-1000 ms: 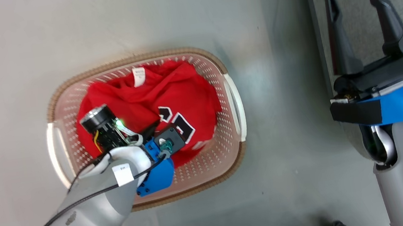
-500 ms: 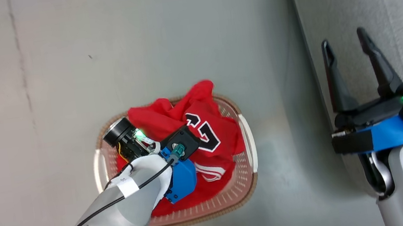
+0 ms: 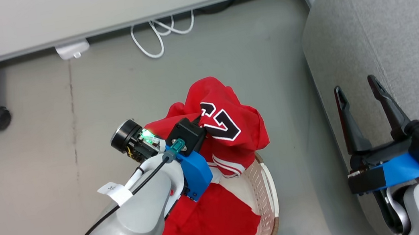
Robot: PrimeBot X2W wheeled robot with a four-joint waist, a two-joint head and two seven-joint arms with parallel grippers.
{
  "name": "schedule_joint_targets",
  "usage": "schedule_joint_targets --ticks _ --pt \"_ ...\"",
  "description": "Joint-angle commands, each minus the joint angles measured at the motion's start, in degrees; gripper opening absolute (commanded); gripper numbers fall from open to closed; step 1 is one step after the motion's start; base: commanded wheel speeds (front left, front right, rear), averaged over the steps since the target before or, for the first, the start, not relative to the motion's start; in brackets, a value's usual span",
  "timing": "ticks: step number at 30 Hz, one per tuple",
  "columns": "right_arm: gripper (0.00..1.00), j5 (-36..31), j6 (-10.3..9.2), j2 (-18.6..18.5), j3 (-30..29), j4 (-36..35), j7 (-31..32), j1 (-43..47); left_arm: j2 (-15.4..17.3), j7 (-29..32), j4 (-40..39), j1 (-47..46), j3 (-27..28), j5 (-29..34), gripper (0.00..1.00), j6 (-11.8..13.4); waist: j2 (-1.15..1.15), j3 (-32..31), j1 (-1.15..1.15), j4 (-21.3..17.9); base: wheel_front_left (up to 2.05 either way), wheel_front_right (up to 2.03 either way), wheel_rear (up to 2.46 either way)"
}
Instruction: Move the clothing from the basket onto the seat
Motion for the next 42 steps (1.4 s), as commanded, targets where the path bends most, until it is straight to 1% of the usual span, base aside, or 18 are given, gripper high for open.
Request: schedule_joint_targets --ticks 1,12,16,25,35,39,42 --pt "1.00 0.4 0.03 -0.2 0.0 0.2 -0.2 1.2 0.2 -0.3 -0.6 0.7 0.6 -0.4 0.00 -0.1 -0.01 -2.7 0.01 0.6 0.00 0.00 0.00" --pt "1.00 0.8 0.03 -0.2 -0.3 1.0 -0.2 6.4 -0.3 -0.3 -6.0 0.5 7.1 -2.3 0.00 -0.3 -0.01 -9.8 0.01 2.7 0.00 0.00 0.00" --pt "1.00 1.0 0.03 -0.2 -0.1 1.2 -0.2 7.8 -0.3 -0.3 -7.3 0.6 8.2 -3.0 0.00 -0.4 -0.01 -11.7 0.01 3.3 0.00 0.00 0.00" --pt "1.00 1.0 0.03 -0.2 0.0 1.2 -0.2 9.7 0.1 0.4 -9.2 1.0 7.1 -6.4 0.00 -0.5 -0.01 -14.3 0.01 4.2 0.00 0.00 0.00" --pt "1.00 0.5 0.03 -0.2 1.1 0.0 -0.2 9.3 1.5 0.9 -12.3 1.4 4.8 -9.0 0.00 -0.4 -0.01 -14.8 0.01 4.8 0.00 0.00 0.00" --pt "1.00 -0.1 0.03 -0.2 3.3 -1.4 -0.2 8.0 1.8 0.8 -13.0 1.2 4.4 -9.3 0.00 -0.4 -0.01 -14.7 0.01 4.8 0.00 0.00 0.00" --pt "1.00 -0.8 0.03 -0.7 6.3 -2.1 -0.2 6.6 1.9 0.7 -13.3 1.0 4.1 -9.4 0.00 -0.4 -0.01 -14.6 0.01 4.9 0.00 0.00 0.00"
